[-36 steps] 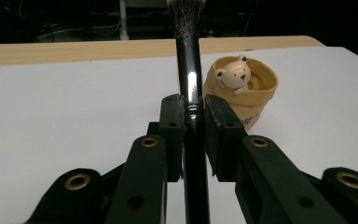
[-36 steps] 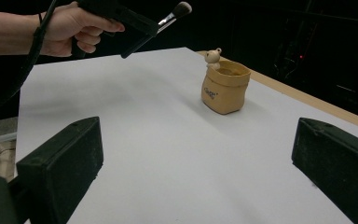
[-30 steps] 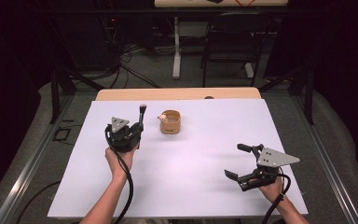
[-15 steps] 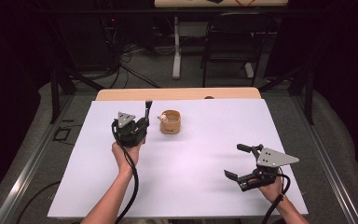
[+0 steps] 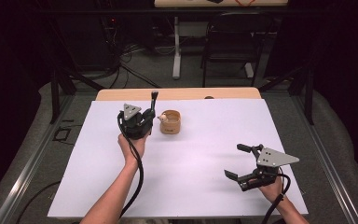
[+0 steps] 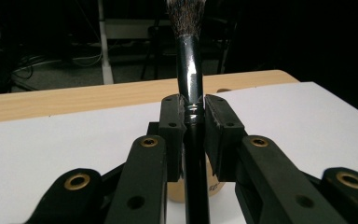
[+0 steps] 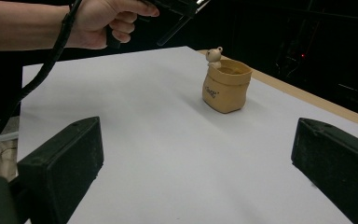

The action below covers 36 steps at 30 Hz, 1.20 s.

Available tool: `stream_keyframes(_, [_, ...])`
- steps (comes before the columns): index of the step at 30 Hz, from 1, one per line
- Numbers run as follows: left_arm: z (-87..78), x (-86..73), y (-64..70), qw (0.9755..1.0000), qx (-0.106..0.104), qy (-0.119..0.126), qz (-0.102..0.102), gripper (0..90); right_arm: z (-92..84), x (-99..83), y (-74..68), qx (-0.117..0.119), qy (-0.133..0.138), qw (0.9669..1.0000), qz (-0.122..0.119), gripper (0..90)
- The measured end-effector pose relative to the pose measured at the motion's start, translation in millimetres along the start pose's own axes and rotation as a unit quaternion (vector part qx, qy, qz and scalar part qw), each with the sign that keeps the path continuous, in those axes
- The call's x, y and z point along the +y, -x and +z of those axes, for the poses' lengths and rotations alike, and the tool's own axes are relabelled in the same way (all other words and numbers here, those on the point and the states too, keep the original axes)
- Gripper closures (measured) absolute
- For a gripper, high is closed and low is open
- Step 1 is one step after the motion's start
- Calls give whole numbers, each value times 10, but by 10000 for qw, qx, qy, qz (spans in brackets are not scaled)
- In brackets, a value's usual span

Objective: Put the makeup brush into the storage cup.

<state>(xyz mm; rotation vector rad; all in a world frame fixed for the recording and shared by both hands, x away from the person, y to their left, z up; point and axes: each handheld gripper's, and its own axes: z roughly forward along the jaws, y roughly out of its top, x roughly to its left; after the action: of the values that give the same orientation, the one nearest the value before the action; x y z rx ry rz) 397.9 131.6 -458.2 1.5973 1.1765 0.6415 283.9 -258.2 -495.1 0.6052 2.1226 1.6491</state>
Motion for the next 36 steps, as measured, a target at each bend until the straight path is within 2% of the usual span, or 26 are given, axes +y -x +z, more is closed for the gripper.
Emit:
stream_keyframes(2, [24, 40, 32, 9999, 4, 147, 26, 776, 2, 0, -1, 2, -2, 10000, -7, 18])
stream_keyframes(12, [135, 168, 99, 9992, 9, 382, 121, 776, -1, 3, -5, 24, 11, 10000, 0, 18])
stream_keyframes(22, [262, 206, 153, 9983, -31, 553, 186, 776, 0, 1, -3, 29, 10, 10000, 6, 18])
stream_keyframes(26, [312, 216, 164, 9978, -35, 643, 158, 775, 0, 0, 0, 31, 9, 10000, 6, 18])
stream_keyframes(27, [341, 218, 165, 9973, -105, 717, 96, 775, 1, -1, -1, 31, 14, 10000, 14, 18])
stream_keyframes(30, [386, 221, 180, 9967, -130, 792, 106, 776, -1, -1, 0, 32, 7, 10000, 11, 18])
stream_keyframes(32, [421, 223, 199, 9966, -119, 797, 175, 776, -2, -1, 2, 33, 14, 10000, 15, 19])
stream_keyframes(36, [497, 218, 227, 9964, -133, 823, 160, 775, -2, -1, 0, 37, 7, 10000, 13, 19])
